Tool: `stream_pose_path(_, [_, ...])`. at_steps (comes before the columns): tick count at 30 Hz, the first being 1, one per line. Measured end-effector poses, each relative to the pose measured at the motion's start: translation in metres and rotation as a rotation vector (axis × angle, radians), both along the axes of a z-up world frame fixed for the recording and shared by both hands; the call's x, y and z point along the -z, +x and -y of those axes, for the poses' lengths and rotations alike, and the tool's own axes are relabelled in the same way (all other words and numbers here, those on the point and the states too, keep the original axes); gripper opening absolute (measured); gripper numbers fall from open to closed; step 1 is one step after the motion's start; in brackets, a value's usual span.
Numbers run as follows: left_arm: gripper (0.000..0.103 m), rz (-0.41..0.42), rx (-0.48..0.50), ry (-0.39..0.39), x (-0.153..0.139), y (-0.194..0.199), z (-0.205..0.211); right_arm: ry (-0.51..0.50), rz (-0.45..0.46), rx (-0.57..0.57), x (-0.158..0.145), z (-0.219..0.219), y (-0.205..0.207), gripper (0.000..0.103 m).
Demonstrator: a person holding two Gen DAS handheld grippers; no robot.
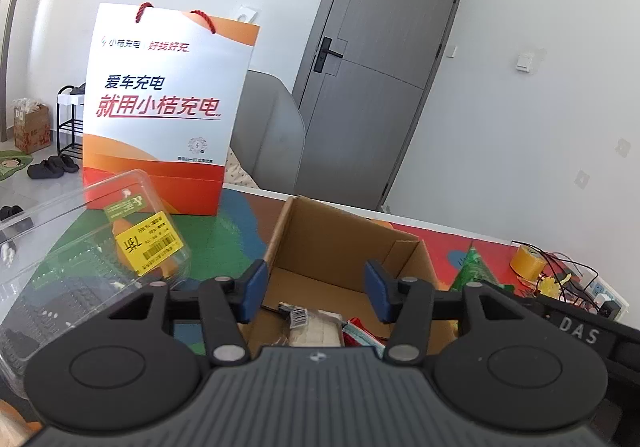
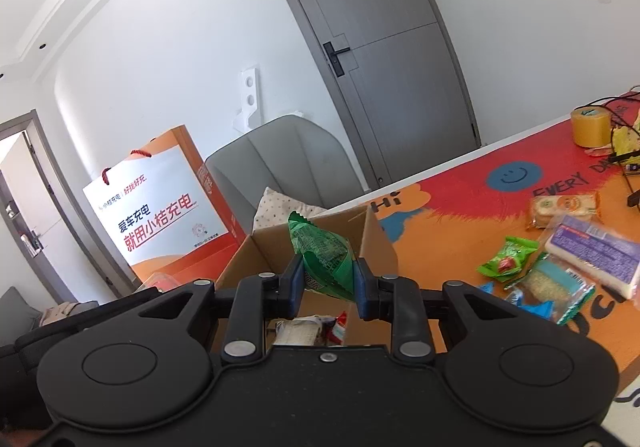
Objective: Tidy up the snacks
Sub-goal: 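Carry both held packets up and over the cardboard box, then open the left gripper, then the right, dropping both packets into the box, then move both grippers back over the remaining snacks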
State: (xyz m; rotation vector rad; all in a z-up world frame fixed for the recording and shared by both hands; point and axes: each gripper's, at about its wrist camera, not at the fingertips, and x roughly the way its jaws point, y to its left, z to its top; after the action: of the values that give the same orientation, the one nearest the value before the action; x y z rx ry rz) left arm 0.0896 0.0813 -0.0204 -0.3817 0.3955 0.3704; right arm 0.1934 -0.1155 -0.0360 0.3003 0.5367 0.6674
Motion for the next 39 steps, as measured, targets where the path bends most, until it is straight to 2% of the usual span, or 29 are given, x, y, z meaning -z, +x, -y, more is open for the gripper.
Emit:
stream_pose_path(3, [0.063, 0.006, -0.015, -0.018, 0.002, -0.007, -0.004, -0.006, -0.007, -0.022, 0.002, -0.009, 0.000, 0.028])
stream_pose_path(5, [0.073, 0.009, -0.017, -0.027, 0.002, -0.011, -0.005, -0.014, -0.012, -0.042, 0.004, -0.014, 0.000, 0.031])
stream_pose_path(7, [0.078, 0.019, -0.026, -0.035, 0.003, -0.017, -0.005, -0.009, -0.024, -0.031, 0.004, -0.014, 0.000, 0.048])
stream_pose_path(9, [0.083, 0.022, -0.031, -0.034, 0.004, -0.022, -0.005, 0.005, -0.016, -0.012, 0.003, -0.007, -0.003, 0.050])
stream_pose_path(12, [0.088, 0.019, -0.042, -0.020, 0.004, -0.025, -0.004, 0.028, -0.030, 0.012, 0.006, 0.005, -0.004, 0.063])
stream_pose_path(17, [0.093, 0.003, -0.067, -0.041, 0.008, -0.027, -0.005, -0.017, -0.041, 0.066, 0.011, 0.018, -0.007, 0.076])
stream_pose_path(19, [0.093, -0.005, -0.060, -0.045, 0.009, -0.025, -0.003, -0.026, -0.034, 0.085, 0.011, 0.024, -0.010, 0.088])
stream_pose_path(25, [0.094, -0.007, -0.072, -0.012, 0.006, -0.020, 0.011, -0.027, -0.032, 0.130, 0.012, 0.043, -0.009, 0.096])
stream_pose_path(31, [0.096, -0.017, -0.030, 0.013, 0.004, -0.014, 0.032, -0.027, -0.028, 0.156, 0.013, 0.063, -0.009, 0.102])
stream_pose_path(39, [0.096, -0.024, 0.040, 0.030, 0.004, -0.006, 0.061, -0.025, -0.031, 0.206, 0.013, 0.094, -0.009, 0.103])
